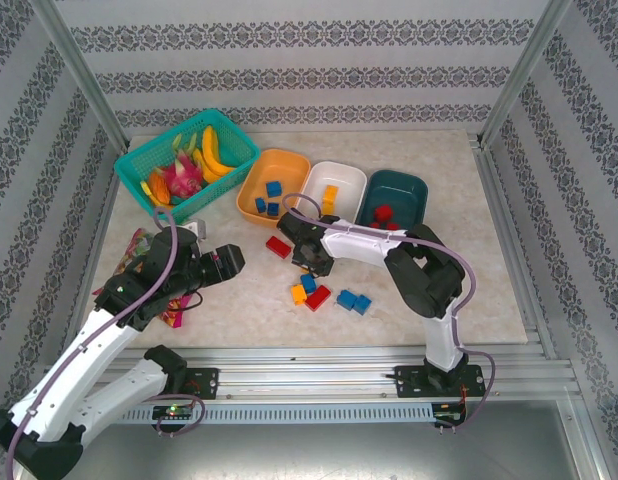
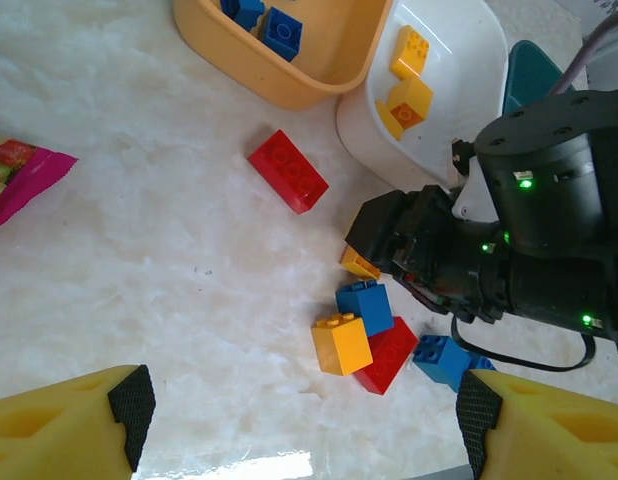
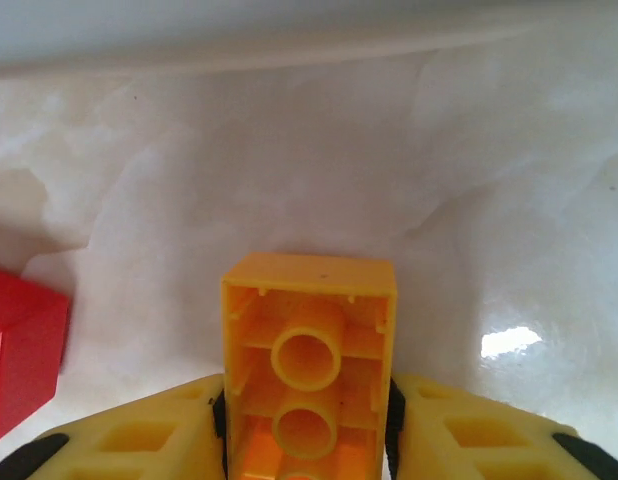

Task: Sort the legos into containers by color

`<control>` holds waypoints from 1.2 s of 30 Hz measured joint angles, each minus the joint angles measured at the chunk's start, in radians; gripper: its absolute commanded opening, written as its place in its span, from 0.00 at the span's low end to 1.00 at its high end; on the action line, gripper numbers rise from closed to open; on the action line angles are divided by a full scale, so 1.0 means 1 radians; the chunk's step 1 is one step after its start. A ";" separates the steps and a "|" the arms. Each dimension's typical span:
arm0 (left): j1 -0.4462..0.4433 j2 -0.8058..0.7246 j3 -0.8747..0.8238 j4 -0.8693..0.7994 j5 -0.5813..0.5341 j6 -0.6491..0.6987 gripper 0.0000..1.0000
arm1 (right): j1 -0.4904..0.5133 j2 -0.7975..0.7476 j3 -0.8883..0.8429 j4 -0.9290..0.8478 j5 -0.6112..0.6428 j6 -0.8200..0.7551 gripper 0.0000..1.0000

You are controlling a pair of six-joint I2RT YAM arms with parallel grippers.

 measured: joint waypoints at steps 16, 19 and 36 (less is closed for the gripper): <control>0.000 0.004 0.008 -0.009 0.000 -0.010 0.81 | 0.053 -0.131 0.082 -0.034 0.035 -0.068 0.26; 0.000 0.047 0.029 0.009 0.000 -0.015 0.81 | 0.038 -0.216 0.094 -0.045 0.065 -0.118 0.26; -0.005 0.229 0.137 0.137 0.014 -0.018 0.80 | -0.256 0.063 0.320 -0.157 0.117 -0.354 0.28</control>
